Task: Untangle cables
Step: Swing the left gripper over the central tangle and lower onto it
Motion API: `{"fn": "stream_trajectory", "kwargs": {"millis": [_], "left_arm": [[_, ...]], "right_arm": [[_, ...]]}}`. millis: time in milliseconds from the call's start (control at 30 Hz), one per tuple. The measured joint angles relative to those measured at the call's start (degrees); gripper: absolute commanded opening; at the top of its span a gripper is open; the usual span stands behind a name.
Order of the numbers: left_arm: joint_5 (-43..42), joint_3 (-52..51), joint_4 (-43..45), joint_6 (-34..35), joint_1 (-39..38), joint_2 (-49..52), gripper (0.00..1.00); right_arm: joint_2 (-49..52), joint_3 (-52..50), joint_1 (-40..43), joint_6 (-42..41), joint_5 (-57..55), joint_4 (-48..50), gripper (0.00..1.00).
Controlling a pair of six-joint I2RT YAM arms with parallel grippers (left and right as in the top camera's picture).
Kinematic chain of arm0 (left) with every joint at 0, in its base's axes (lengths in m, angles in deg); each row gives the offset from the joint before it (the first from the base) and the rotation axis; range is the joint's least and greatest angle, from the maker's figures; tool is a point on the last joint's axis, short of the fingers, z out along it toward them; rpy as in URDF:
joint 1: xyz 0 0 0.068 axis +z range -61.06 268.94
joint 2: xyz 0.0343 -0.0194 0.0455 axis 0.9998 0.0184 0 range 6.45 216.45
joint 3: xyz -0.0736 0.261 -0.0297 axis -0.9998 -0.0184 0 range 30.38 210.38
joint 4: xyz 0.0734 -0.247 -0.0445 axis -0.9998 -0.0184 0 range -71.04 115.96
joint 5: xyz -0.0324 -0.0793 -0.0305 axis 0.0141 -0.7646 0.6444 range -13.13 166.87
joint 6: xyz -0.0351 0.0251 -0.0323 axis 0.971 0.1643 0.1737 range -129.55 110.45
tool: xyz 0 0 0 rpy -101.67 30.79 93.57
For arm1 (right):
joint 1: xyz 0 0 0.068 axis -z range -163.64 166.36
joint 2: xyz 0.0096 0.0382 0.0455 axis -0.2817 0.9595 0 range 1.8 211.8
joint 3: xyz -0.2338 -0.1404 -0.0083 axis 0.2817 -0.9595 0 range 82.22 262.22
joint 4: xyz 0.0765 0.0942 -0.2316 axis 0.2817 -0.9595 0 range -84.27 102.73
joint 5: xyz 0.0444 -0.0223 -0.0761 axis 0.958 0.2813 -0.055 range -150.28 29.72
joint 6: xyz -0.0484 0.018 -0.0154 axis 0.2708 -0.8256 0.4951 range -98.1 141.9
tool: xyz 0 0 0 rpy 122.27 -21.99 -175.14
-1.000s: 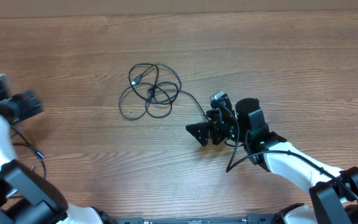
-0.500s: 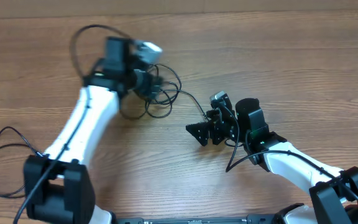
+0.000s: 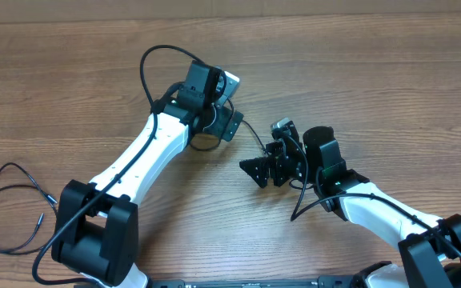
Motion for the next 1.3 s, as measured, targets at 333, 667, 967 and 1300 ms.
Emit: {"fn": "stream_trajectory", "kwargs": {"millis": [333,667,967,1300], "left_arm": [[4.63,0.04,-4.55,21.70,0.00,0.04,0.99],[1.40,0.04,-4.00,29.46,0.00,0.04,0.89],[6.64,0.04,-6.86,44.50,0.00,2.60,0.94],[7.93,0.04,-6.43,50.23,0.00,8.24,0.80]], "right_arm": [[0.00,0.00,0.00,-0.20,0.00,-0.02,0.98],[0.00,0.00,0.00,-1.46,-0.02,0.44,0.99],[0.00,0.00,-0.02,-2.71,0.17,0.55,0.99],[0.00,0.00,0.00,-3.28,0.66,0.52,0.98]]}}
